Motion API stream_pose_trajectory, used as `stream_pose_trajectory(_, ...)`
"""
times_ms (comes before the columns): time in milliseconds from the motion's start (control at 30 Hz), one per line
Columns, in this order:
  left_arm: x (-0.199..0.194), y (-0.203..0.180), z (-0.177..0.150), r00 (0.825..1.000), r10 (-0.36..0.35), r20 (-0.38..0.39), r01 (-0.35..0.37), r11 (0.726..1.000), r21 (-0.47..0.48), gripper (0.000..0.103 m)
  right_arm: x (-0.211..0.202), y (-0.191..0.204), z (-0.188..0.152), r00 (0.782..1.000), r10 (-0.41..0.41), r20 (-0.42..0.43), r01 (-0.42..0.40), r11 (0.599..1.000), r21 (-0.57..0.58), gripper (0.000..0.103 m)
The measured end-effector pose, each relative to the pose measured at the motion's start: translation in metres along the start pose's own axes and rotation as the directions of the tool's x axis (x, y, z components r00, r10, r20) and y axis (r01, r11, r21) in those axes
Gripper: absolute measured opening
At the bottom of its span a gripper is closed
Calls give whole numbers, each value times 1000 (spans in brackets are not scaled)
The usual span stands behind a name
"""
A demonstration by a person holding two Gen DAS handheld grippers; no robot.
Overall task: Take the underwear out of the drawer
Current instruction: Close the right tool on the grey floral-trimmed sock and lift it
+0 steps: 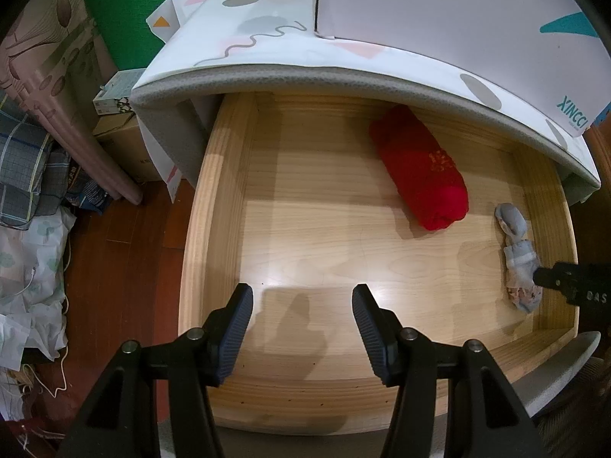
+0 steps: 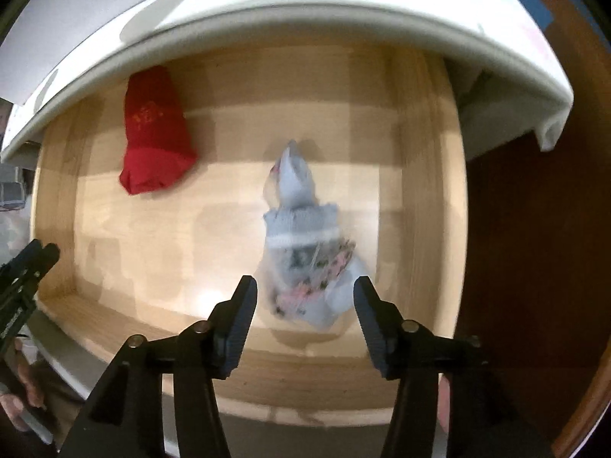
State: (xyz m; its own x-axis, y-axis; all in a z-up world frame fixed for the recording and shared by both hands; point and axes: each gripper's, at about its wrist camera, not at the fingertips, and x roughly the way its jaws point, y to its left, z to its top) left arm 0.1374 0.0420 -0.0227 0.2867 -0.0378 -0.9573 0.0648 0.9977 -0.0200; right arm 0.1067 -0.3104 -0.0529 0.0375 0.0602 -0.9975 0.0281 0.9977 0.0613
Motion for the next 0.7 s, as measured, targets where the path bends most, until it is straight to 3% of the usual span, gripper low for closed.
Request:
stream_pose_trajectory(67,0,-1,0,1000,7,-2,-7,1000,2,55,5,1,2,1000,-22,-1,22,1000,-18,69)
stream_pose_trajectory(167,1,-3,1,1000,14,-3,-14,1000,6,55,20,4,13,999,-32,-22,31,999,-30,69)
stream_pose_trajectory(267,3,-3,2,1000,14,-11,-14,1000,2,55,35,5,15,998,-26,-66,24,999,-32,63)
stream_pose_trajectory(333,4,-4,3,1000,8,-19,-8,1000,4,55,38,8,15,997,-53,-58,49,997,-60,57)
stream_pose_trajectory(400,4,-6,5,1000,-1,-21,2,1000,14,55,44,11,14,996,-41,-78,36,998,-61,46)
stream_pose_trajectory(500,5,-15,8,1000,4,-13,-3,999,32,55,46,5,14,996,-31,-82,27,998,-53,38)
stream_pose_trajectory(567,4,-20,10,999,-28,-15,29,999,22,55,43,1,10,996,-18,-83,14,998,-55,36)
stream_pose_trajectory(700,3,-30,18,984,-174,-26,172,983,-70,55,41,-5,-4,995,4,-97,-10,998,-60,34)
